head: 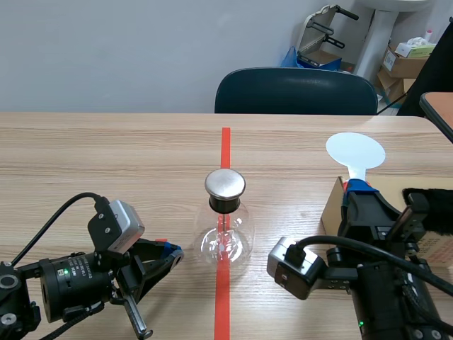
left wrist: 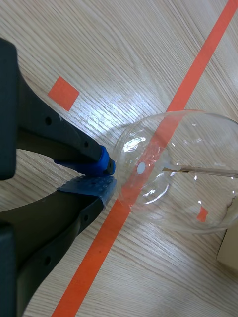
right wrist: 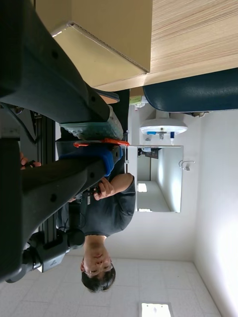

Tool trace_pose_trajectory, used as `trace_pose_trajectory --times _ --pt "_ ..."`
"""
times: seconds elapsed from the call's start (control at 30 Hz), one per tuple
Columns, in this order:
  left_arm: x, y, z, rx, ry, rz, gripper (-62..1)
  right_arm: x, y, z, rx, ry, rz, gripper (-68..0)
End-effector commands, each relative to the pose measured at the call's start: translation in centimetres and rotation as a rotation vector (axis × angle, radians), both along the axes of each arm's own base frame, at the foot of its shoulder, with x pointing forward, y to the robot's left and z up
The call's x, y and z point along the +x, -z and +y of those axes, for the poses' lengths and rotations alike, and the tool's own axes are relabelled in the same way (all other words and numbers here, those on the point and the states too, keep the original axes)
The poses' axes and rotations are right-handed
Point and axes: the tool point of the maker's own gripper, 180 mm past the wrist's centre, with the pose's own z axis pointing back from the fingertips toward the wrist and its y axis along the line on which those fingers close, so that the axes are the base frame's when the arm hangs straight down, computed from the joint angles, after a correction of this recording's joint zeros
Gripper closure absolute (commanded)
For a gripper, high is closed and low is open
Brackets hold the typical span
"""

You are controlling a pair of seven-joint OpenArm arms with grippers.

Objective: Do the electroscope experiment

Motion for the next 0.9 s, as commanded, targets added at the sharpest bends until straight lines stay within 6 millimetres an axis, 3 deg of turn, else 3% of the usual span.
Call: trace_pose_trajectory --times 0.0,0.6,0.77,0.87 --pt "0.5 -0.9 -0.6 -0.026 0.003 -0.024 -3.6 0.4 -0.7 -0.3 0.001 0.006 -0.028 -0.6" --pt "0.5 -0.9 -0.5 -0.025 0.003 -0.024 -3.6 0.4 -0.6 -0.1 0.0 -0.008 -0.027 -0.7" --pt "0.4 -1.1 0.0 -0.019 0.007 -0.024 -3.6 -0.4 -1.5 -0.3 0.022 -0.036 -0.081 -0.8" --pt "0.0 -1.7 0.4 -0.027 0.012 -0.022 -3.6 -1.1 -1.0 -1.1 -0.006 -0.042 -0.061 -0.9"
